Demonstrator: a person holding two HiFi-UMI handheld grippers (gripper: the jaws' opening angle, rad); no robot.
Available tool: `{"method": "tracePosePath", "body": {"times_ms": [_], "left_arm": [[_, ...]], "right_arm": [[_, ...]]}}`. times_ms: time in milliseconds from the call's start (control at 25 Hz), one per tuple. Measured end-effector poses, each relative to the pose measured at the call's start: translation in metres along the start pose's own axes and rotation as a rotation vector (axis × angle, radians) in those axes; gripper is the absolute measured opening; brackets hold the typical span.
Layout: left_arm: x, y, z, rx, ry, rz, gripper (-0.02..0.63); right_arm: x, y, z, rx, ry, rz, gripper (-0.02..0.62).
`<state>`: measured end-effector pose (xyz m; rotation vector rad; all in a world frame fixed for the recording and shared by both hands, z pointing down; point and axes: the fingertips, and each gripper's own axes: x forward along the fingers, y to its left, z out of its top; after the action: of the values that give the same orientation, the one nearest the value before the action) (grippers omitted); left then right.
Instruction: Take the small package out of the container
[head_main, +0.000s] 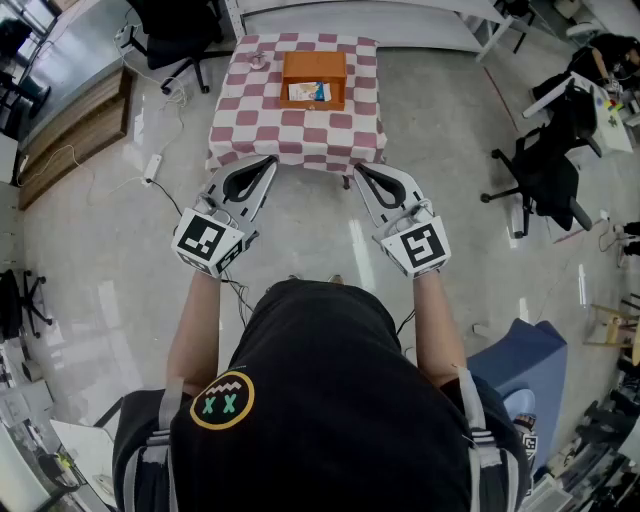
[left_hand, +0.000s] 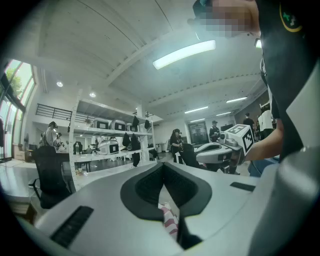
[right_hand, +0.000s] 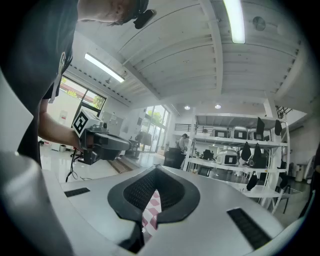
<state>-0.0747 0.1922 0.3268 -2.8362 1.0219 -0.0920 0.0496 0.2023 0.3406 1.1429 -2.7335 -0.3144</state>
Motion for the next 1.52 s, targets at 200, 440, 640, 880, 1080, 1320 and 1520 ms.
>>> {"method": "tracePosePath", "body": {"times_ms": [200, 440, 640, 880, 1080, 1320, 1520], "left_arm": [[0.001, 0.002, -0.003, -0.001, -0.004, 0.002, 0.017], [0.005, 0.004, -0.004, -0.006, -0.002, 0.0, 0.017], [0.011, 0.004, -0.005, -0.004, 0.003, 0.003, 0.017], [0.015, 0.002, -0.006, -0.008, 0.013, 0.009, 0.017], [0.013, 0.003, -0.009, -0.005, 0.021, 0.016, 0.017], [0.008, 0.006, -0.01, -0.008, 0.028, 0.03, 0.017], [0.011, 0.006, -0.01, -0.009, 0.027, 0.037, 0.017]], "right_arm": [[0.003, -0.001, -0.003, -0.006, -0.002, 0.0, 0.02], [0.005, -0.002, -0.002, 0.025, -0.007, 0.009, 0.021], [0.006, -0.008, -0.009, 0.037, 0.001, 0.009, 0.021], [0.004, -0.014, -0.016, 0.075, 0.003, 0.021, 0.069], [0.009, -0.013, -0.021, 0.083, 0.006, 0.042, 0.184], [0.015, -0.009, -0.026, 0.116, 0.032, 0.061, 0.38], [0.018, -0.011, -0.033, 0.121, 0.054, 0.07, 0.5]]}}
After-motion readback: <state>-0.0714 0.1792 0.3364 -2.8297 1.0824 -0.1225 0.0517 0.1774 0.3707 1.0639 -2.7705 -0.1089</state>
